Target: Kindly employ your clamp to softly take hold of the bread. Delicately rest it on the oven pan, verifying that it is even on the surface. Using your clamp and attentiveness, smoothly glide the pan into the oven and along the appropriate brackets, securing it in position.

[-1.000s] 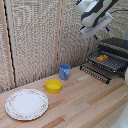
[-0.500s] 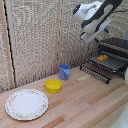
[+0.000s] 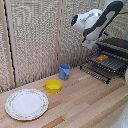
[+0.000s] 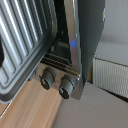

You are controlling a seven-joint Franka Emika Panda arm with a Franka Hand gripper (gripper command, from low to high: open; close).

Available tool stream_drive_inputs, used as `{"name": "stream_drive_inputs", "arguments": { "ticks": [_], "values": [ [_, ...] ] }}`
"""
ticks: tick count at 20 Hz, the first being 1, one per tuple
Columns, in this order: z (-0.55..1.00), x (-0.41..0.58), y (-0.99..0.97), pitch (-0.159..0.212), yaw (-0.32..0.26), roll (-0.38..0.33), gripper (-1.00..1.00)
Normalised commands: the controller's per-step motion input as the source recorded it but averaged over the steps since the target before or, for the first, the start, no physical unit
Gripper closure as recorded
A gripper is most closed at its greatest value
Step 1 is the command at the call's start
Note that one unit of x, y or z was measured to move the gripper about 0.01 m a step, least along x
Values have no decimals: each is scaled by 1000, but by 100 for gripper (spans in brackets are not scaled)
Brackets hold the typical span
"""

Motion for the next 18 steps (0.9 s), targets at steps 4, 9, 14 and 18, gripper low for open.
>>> {"name": "stream_drive_inputs", "arguments": {
  "ticks": [4,9,14,18],
  "values": [
    [-536,79,376,162,181,-195,-100],
    [-464,-7,162,194,221,-213,-100],
    [-365,-90,0,211,266,-202,-100],
    [-353,-94,0,212,265,-204,-100]
  ]
}}
